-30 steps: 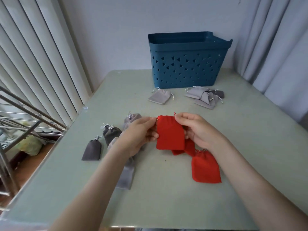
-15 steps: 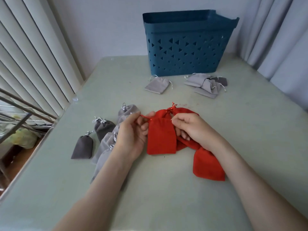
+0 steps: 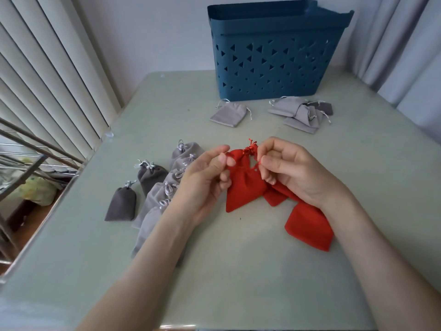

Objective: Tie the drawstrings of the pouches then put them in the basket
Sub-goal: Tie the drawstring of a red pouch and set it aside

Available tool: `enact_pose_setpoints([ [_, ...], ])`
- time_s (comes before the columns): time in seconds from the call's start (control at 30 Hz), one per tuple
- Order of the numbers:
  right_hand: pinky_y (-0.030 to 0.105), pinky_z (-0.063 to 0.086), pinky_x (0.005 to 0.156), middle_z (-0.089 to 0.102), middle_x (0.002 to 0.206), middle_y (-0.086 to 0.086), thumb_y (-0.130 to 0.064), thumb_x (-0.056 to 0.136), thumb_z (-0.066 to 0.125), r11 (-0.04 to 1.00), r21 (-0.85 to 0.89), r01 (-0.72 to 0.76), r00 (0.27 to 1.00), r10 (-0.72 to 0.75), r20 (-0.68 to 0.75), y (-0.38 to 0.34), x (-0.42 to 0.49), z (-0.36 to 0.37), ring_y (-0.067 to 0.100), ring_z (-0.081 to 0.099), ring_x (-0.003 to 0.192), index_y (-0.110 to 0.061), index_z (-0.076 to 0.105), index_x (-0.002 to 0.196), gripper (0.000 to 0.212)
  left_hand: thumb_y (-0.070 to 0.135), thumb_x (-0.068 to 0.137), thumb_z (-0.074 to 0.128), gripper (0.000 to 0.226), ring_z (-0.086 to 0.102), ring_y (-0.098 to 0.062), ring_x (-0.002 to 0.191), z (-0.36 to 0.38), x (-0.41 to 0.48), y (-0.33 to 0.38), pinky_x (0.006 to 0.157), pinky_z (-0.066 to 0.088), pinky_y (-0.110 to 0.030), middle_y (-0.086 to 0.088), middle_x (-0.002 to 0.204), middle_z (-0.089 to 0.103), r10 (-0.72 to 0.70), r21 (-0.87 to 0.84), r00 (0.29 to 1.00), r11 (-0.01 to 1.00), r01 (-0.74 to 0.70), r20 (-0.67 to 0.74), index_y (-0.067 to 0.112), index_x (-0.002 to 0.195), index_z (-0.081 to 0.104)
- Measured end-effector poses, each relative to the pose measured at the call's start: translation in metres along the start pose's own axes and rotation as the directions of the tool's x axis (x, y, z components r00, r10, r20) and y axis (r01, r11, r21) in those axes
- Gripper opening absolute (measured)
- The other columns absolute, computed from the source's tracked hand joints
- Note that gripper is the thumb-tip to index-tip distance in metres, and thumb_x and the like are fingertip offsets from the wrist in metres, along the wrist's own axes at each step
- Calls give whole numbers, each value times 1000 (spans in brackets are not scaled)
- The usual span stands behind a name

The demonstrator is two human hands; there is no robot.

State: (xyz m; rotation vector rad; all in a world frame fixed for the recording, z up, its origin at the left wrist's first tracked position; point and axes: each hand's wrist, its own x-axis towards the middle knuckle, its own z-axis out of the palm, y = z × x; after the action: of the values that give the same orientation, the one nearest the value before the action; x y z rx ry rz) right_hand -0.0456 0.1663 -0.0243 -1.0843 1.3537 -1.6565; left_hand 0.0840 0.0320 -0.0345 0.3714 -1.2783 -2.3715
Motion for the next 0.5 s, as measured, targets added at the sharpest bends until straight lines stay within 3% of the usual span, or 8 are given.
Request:
enact_pose_setpoints([
  [0.13,19,41,61,63,75,3,-6,85,48,998,-59,5,992,3,127,-6,-5,3,12,53,68,-9,59,92,13,25,83,52,21,41,-4,43,1,-2,2,38,32,-13,5,54,56,-97,224,992,972,76,86,3,85,54],
  [0.2,18,40,63,66,75,3,-9,88,46,986,-164,24,993,-4,121,-6,-4,7,11,54,68,-8,58,95,13,22,88,50,21,41,-3,42,3,-3,2,38,33,-12,4,52,57,-123,272,988,958,95,89,3,79,54],
  [0.37,18,43,67,65,67,2,-10,91,48,949,-308,71,996,-49,78,-2,-1,16,10,56,66,-11,45,93,3,10,97,44,25,44,-2,42,5,-4,-1,40,36,-13,4,54,57,-178,324,982,935,146,69,3,76,55],
  [0.5,23,43,73,59,72,0,-13,85,60,897,-424,125,992,-127,23,-1,0,15,12,54,71,-18,56,82,8,9,98,42,22,46,-4,43,6,-6,-3,41,38,-14,2,57,57,-190,356,979,922,151,78,1,84,57],
])
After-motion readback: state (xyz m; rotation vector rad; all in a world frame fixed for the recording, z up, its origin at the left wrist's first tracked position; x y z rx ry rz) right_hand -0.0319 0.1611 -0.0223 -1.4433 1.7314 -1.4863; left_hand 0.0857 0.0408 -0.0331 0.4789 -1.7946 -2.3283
